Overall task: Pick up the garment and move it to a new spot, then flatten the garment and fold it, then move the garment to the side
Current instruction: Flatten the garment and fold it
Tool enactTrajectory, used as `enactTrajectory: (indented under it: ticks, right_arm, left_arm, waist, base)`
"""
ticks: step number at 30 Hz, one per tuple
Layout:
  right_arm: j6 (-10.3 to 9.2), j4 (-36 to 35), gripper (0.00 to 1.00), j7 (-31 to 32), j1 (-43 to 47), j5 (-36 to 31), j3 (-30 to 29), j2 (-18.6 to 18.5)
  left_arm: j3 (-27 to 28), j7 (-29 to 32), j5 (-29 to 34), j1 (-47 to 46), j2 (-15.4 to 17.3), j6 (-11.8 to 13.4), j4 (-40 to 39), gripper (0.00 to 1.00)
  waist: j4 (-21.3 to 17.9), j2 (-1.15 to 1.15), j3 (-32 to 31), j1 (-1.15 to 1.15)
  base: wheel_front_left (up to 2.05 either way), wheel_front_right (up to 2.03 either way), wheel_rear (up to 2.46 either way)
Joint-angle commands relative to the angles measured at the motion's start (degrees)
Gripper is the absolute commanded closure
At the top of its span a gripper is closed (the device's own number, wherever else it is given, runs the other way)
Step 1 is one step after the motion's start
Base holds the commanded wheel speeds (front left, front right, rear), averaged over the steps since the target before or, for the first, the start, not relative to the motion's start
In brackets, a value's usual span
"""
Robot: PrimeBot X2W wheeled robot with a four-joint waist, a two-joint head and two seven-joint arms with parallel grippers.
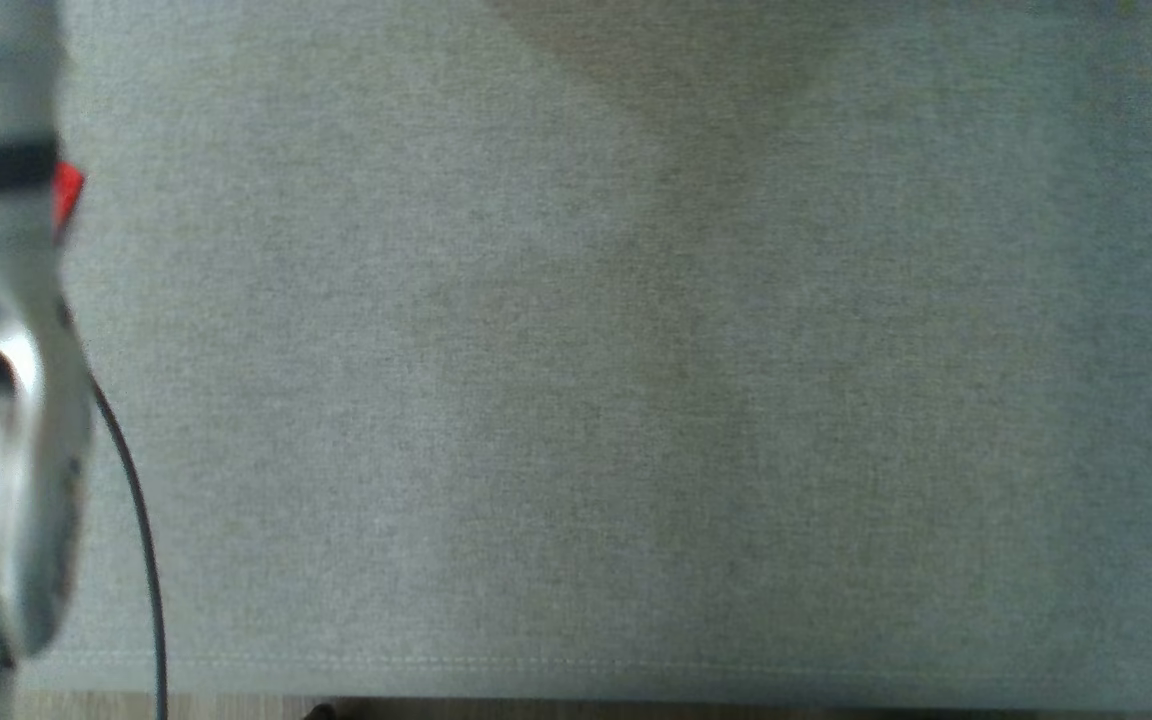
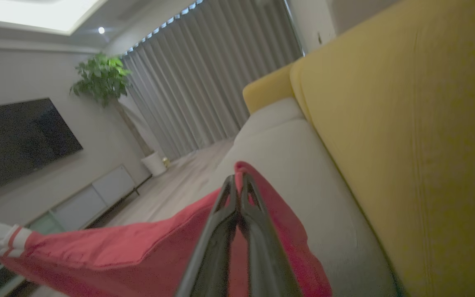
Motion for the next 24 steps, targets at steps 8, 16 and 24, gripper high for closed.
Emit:
enactTrajectory:
  ticks: [8, 16, 24]
  right_arm:
    - [0.22, 4.90, 1.00, -4.13, 11.79, 2.77, 13.72, -2.44]
    - [0.22, 9.44, 1.00, -1.57, 22.11, 5.36, 26.95, -4.85]
    - [0.22, 12.20, 1.00, 1.04, 28.95, 9.08, 33.87, -6.83]
  left_arm:
    - [-1.88, -0.26, 1.78, 17.29, 4.39, -2.42, -3.63, 1.00]
    - [-6.50, -0.26, 2.49, 36.29, 10.30, -6.58, 0.17, 1.00]
    - [-12.63, 3.35, -2.91, 47.88, 14.16, -8.08, 0.55, 1.00]
  waist:
    - [0.58, 0.00, -4.01, -0.01]
    - [0.31, 0.00, -13.30, -0.01]
    - [0.20, 0.00, -20.07, -0.01]
  base:
    - [0.00, 0.00, 0.00]
    - [0.00, 0.00, 0.00]
    - [0.00, 0.00, 0.00]
